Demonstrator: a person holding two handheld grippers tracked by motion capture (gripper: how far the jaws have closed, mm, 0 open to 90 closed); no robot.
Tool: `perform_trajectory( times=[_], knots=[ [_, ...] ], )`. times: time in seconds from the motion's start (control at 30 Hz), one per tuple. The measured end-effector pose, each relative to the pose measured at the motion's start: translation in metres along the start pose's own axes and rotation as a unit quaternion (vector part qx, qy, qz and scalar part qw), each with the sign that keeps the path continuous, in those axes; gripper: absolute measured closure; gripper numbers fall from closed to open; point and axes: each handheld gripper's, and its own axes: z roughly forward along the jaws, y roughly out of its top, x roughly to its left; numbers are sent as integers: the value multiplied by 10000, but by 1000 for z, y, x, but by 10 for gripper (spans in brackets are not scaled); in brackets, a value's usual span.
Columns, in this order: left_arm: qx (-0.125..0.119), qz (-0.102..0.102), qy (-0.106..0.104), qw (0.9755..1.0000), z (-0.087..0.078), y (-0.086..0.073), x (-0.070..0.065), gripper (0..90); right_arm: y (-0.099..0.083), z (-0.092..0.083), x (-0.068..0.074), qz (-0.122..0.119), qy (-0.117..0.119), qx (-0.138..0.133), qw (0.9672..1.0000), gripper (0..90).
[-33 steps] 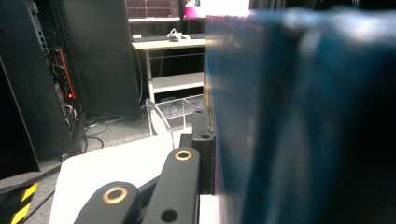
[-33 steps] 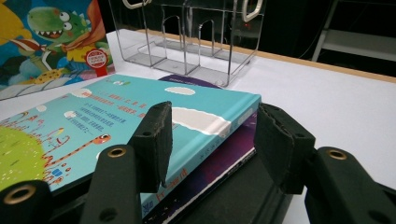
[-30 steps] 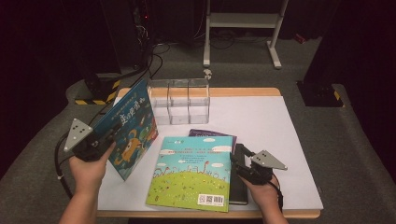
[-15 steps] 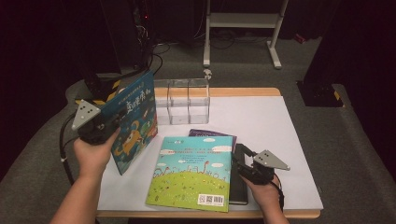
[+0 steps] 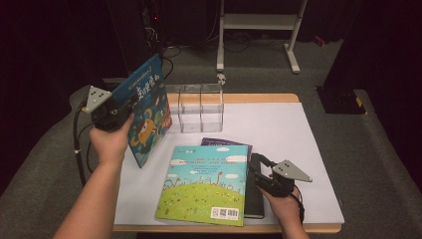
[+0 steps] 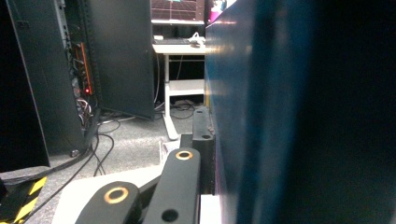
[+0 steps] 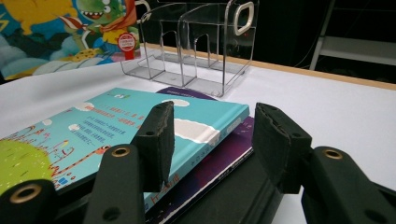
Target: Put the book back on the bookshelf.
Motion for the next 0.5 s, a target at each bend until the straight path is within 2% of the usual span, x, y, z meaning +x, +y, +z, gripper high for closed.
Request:
perform_trajectory(
  times=[0.3, 0.5],
  knots=[
    [-115, 168, 149, 9997, 28, -9, -7, 831, 0, -2, -1, 18, 2, -49, 10000, 490],
    [-164, 200, 206, 9995, 45, -17, -10, 831, 1, -4, -3, 34, 1, -84, 10000, 492]
  ],
)
